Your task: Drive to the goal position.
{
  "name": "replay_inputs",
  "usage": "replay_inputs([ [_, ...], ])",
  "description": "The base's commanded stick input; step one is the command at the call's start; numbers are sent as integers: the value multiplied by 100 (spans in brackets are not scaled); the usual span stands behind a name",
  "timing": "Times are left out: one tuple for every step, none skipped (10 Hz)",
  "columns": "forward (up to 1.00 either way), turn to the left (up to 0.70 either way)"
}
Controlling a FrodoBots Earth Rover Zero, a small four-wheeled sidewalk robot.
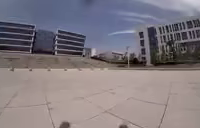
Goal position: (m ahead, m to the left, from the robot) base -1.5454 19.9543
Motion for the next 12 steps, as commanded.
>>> replay_inputs([
  [70, 0],
  [70, 0],
  [70, 0],
  [70, 0],
  [70, 0],
  [70, 0],
  [70, 0],
  [70, 0],
  [70, 12],
  [70, 24],
  [70, 35],
  [70, 35],
])
